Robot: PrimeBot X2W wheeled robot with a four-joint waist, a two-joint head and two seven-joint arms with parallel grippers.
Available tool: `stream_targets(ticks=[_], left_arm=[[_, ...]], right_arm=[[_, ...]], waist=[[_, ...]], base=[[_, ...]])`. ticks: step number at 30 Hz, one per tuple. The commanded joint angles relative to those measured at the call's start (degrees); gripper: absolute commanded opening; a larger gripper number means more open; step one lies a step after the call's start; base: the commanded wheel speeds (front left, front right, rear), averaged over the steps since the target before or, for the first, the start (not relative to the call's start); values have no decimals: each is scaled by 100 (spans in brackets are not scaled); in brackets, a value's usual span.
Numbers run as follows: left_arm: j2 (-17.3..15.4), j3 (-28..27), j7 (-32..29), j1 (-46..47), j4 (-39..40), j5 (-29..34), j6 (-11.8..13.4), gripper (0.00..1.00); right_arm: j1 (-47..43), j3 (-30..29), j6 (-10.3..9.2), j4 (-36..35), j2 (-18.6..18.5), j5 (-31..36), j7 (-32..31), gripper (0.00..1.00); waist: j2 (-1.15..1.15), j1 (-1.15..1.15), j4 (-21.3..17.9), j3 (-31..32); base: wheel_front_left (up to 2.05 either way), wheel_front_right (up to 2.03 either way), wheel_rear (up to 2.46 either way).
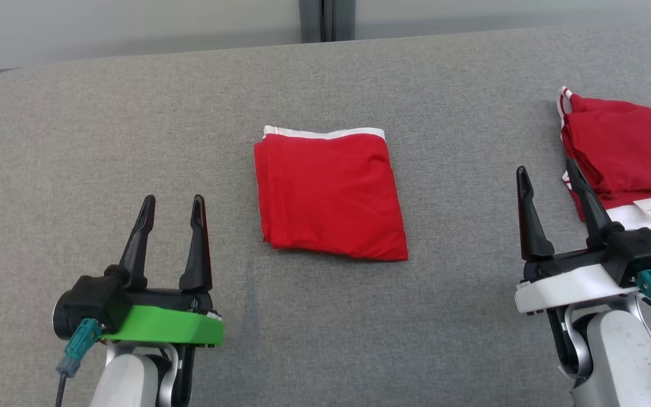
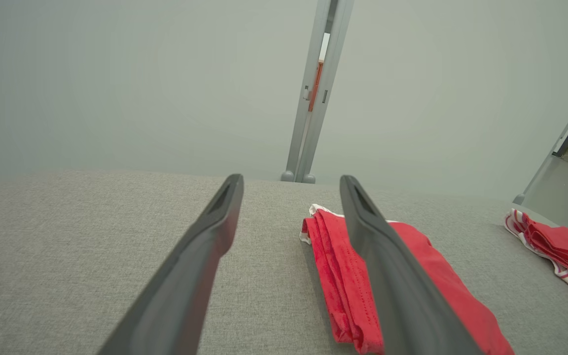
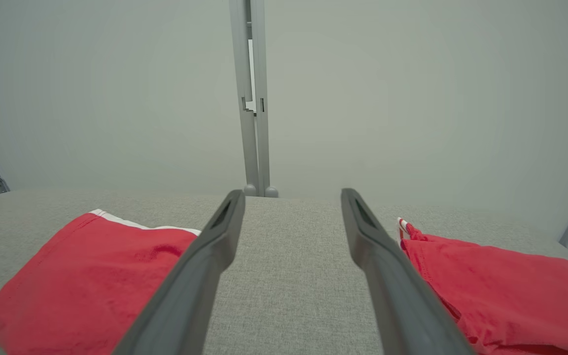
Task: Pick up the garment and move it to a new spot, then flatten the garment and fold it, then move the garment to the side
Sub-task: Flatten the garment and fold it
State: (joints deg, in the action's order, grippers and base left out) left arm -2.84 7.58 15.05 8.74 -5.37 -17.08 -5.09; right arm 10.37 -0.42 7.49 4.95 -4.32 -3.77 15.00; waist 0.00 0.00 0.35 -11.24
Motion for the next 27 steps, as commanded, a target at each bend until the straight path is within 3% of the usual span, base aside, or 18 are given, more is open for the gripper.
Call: stream_targets(ticks=[1, 3, 4, 5, 6, 16, 23, 27], left_arm=[[-15, 17, 12, -55, 17, -9, -4, 100], [-15, 67, 11, 6, 4, -18, -24, 100], [-15, 93, 12, 51, -8, -25, -35, 100], [-15, 119, 12, 88, -17, -33, -43, 100], [-15, 137, 12, 116, -21, -36, -35, 100], [-13, 498, 12, 235, -102, -246, 5, 100], [-12, 794, 13, 275, -150, -407, 68, 100], [-12, 964, 13, 265, -125, -507, 124, 100]], right_arm=[[-64, -19, -1, -28, 14, 37, 21, 100], [-23, 10, -1, -26, 16, 29, 21, 100], [17, 45, -1, -18, -4, 31, 21, 77], [54, 83, -1, -20, -26, 28, 21, 44], [86, 142, -1, -21, -53, 22, 20, 0], [777, 1517, -1, 611, -605, -159, 18, 0], [1627, 2320, -1, 1779, -781, -418, 17, 0], [2060, 2413, -1, 2497, -878, -506, 17, 0]], waist=[[0, 0, 36, -20], [0, 0, 100, -59], [0, 0, 142, -80], [0, 0, 189, -107], [0, 0, 233, -129], [0, 0, 1078, -454], [0, 0, 1804, -561], [0, 0, 2173, -608]], base=[[0, 0, 0], [0, 0, 0], [0, 0, 0], [0, 0, 0], [0, 0, 0], [0, 0, 0], [0, 0, 0], [0, 0, 0]])
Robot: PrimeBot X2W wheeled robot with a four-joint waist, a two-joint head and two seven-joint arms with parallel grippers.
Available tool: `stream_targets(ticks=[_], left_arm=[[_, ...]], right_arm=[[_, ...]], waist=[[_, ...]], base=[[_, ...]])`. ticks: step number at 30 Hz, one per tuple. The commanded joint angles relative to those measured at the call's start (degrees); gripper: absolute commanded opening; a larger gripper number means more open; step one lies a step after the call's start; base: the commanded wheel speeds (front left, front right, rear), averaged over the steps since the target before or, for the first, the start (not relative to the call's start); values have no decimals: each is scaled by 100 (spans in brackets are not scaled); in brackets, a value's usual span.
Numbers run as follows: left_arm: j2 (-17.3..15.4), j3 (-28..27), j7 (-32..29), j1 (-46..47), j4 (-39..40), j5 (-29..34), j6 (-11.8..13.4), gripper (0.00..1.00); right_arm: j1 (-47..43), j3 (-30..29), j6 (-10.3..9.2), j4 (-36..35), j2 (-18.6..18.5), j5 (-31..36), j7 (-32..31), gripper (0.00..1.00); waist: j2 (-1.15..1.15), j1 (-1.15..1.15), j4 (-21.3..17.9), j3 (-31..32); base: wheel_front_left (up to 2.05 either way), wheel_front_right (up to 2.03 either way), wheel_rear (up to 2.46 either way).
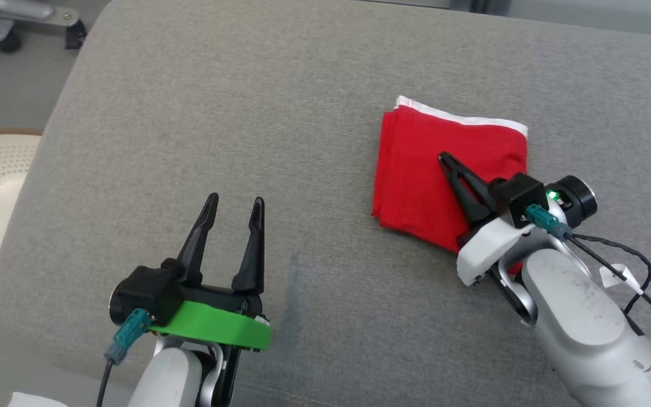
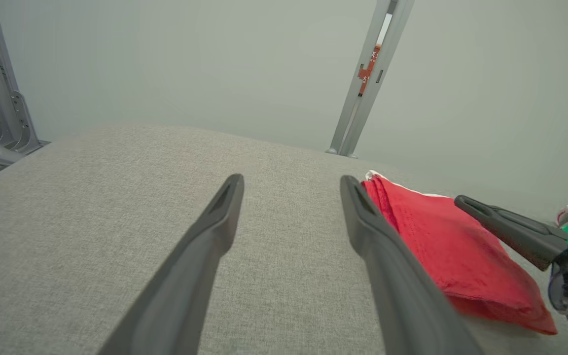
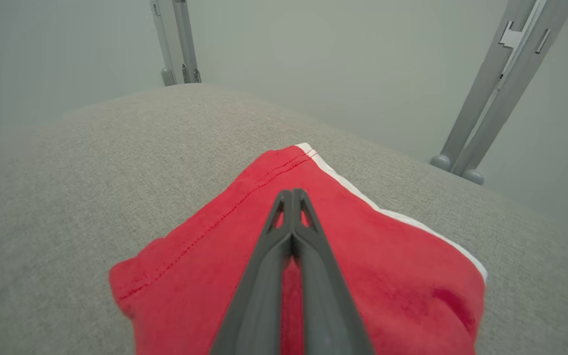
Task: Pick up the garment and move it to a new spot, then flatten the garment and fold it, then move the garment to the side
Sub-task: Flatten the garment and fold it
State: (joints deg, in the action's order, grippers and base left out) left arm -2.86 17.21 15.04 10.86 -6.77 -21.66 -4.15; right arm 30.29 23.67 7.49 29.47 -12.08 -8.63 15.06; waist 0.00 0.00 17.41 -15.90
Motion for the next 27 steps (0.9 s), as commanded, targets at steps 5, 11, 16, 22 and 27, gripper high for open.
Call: stream_targets(ticks=[5, 11, 16, 22, 27], left_arm=[[-10, 69, 13, -50, 5, -105, 84, 100], [-9, 43, 13, -147, -11, -103, 111, 100], [-9, 53, 13, -117, 4, -102, 128, 100], [-11, -23, 13, -21, 49, -59, 150, 100], [-12, -204, 14, 44, 91, 19, 95, 100]], right_arm=[[366, -14, -1, 809, -185, -2, 12, 0], [506, -63, -1, 1660, -103, -86, 11, 0], [582, 126, 0, 2079, 9, -261, -2, 0], [788, 207, -1, 1732, 39, -439, 5, 0], [624, 141, -1, 1045, 7, -594, 5, 0]], waist=[[0, 0, 785, -110], [0, 0, 886, -48], [0, 0, 782, -18], [0, 0, 491, -11], [0, 0, 128, 34]], base=[[0, 0, 0], [0, 0, 0], [0, 0, 0], [0, 0, 0], [0, 0, 0]])
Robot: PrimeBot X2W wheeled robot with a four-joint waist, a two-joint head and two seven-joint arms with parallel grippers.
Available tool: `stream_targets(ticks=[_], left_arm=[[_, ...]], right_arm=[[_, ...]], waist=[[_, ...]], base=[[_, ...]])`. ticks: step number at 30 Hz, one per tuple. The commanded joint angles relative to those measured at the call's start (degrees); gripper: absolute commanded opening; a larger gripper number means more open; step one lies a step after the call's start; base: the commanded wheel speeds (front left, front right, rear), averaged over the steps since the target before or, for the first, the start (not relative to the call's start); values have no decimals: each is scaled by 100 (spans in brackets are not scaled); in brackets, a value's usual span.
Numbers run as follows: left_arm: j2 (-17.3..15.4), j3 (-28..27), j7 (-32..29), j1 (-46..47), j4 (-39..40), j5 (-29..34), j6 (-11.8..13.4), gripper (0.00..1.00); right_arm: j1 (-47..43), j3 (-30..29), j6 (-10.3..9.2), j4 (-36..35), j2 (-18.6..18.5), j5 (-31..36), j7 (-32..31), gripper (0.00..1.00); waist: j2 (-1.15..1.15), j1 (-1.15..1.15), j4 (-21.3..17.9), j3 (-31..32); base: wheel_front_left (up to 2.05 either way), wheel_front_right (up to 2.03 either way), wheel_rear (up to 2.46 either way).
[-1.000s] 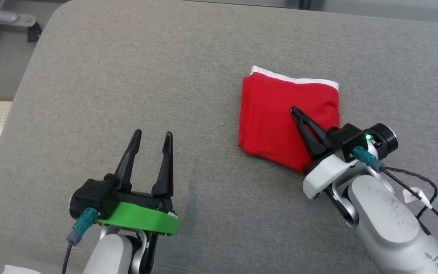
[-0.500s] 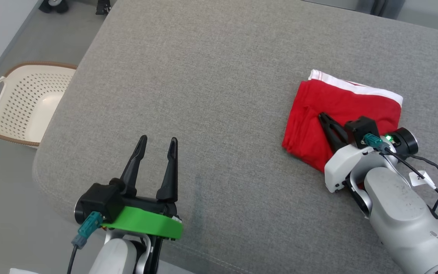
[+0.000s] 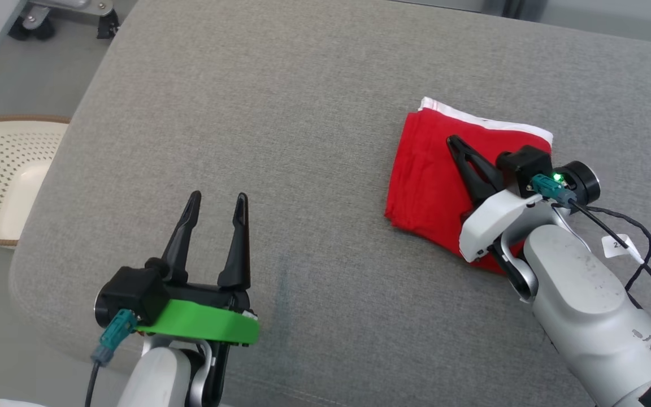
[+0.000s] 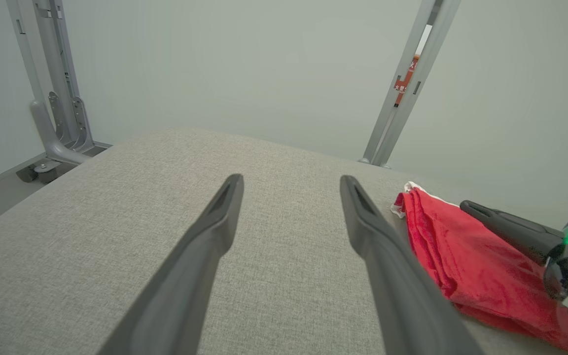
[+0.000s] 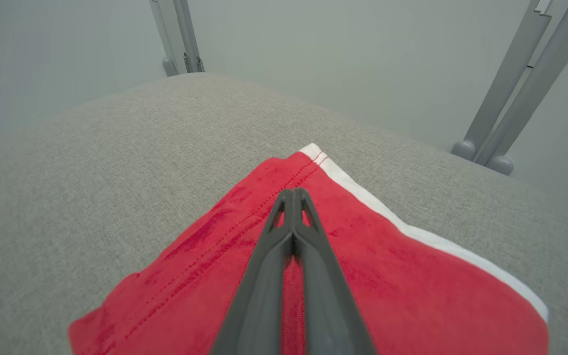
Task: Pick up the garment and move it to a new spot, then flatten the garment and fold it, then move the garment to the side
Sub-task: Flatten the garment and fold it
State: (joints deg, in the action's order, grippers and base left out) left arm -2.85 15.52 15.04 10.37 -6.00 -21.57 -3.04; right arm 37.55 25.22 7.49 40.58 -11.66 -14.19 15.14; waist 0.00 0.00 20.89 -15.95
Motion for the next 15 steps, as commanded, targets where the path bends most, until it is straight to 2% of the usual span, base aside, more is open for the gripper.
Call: stream_targets(ticks=[1, 9, 15], left_arm=[[-13, -69, 14, 96, 24, 24, -24, 100], [-13, -348, 13, 159, 130, 191, -95, 100], [-15, -504, 13, 184, 111, 272, -143, 100]], right_arm=[[-155, -42, -1, -197, -47, -47, -4, 0], [-929, -678, -1, -1438, -104, -82, -4, 0], [-1737, -1518, -1, -2247, 116, 121, -4, 0]], waist=[[0, 0, -296, 51], [0, 0, -1039, 141], [0, 0, -1485, 212]], base=[[0, 0, 0], [0, 0, 0], [0, 0, 0]])
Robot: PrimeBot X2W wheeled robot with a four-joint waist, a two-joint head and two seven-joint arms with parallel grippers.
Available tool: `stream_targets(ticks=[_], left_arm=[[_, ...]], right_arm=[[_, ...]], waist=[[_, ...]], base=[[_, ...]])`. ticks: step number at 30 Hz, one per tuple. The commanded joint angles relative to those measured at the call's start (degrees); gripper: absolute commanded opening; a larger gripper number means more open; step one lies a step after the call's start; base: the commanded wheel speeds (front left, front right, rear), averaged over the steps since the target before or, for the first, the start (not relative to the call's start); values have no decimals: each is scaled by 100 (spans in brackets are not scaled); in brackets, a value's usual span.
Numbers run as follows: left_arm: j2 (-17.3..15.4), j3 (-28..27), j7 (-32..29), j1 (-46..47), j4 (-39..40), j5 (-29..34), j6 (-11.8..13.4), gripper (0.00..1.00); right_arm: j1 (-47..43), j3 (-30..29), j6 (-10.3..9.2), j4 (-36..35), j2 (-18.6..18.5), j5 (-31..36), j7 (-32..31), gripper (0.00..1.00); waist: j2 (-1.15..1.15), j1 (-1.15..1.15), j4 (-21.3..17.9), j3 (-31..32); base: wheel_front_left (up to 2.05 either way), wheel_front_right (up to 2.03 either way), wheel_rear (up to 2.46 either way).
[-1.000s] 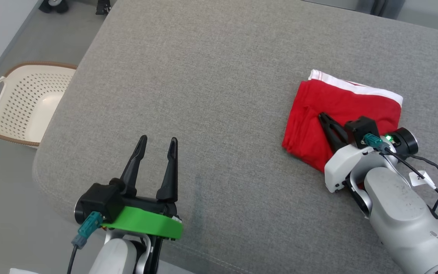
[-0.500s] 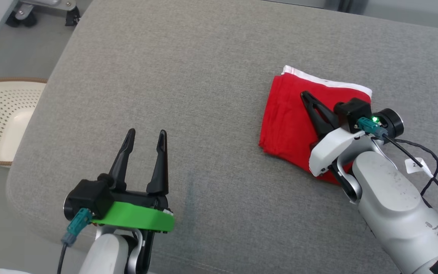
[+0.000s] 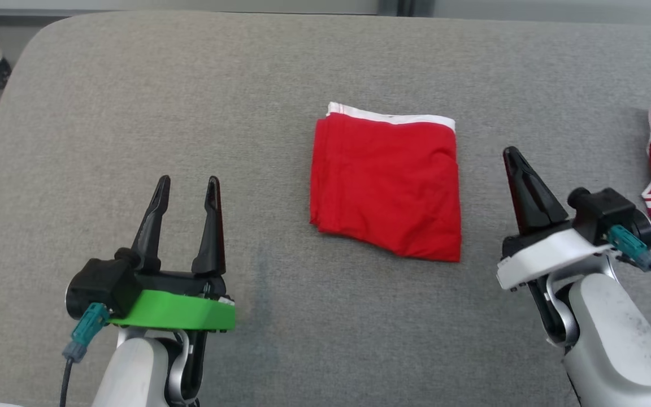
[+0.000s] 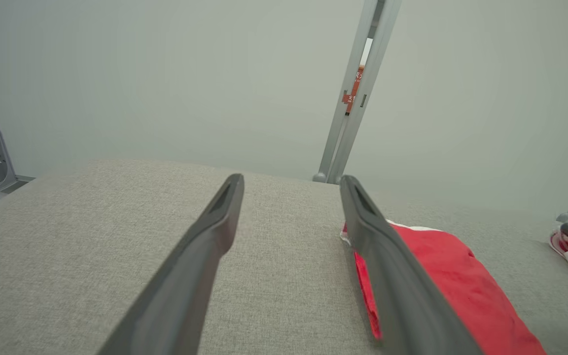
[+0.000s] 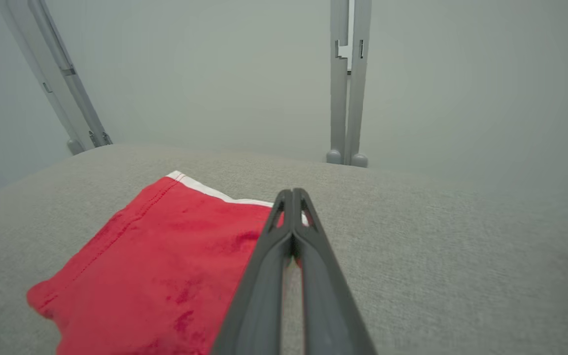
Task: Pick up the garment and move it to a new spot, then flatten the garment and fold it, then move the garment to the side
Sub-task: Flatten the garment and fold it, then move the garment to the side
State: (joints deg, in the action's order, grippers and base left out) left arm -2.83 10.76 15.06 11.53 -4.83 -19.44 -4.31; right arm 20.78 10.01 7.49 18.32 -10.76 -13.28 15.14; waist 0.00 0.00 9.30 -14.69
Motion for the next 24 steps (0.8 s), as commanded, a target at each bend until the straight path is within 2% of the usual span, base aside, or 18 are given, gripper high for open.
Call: stream_targets(ticks=[1, 4, 5, 6, 7, 16, 24], left_arm=[[-18, -69, 10, 57, -18, 68, -19, 100], [-16, -165, 11, 17, -41, 73, -33, 100], [-16, -195, 10, 2, -61, 95, -45, 100], [-17, -222, 11, -14, -75, 112, -57, 100], [-17, -249, 11, -36, -92, 112, -68, 100], [-17, -352, 11, -248, -209, 129, -83, 100], [-17, -355, 11, -289, -204, 194, -111, 100]], right_arm=[[-202, -134, -1, -142, 96, 62, -4, 0], [-456, -449, -1, -405, 283, 116, -4, 0], [-554, -559, -1, -491, 342, 150, -3, 17], [-621, -620, -1, -555, 385, 200, -3, 49], [-692, -676, -1, -633, 436, 245, -3, 100], [-1045, -883, -1, -894, 684, 450, -3, 100], [-1094, -949, -1, -897, 753, 499, -3, 100]], waist=[[0, 0, -389, 104], [0, 0, -542, 144], [0, 0, -586, 159], [0, 0, -624, 174], [0, 0, -662, 189], [0, 0, -887, 277], [0, 0, -899, 280]], base=[[0, 0, 0], [0, 0, 0], [0, 0, 0], [0, 0, 0], [0, 0, 0], [0, 0, 0], [0, 0, 0]])
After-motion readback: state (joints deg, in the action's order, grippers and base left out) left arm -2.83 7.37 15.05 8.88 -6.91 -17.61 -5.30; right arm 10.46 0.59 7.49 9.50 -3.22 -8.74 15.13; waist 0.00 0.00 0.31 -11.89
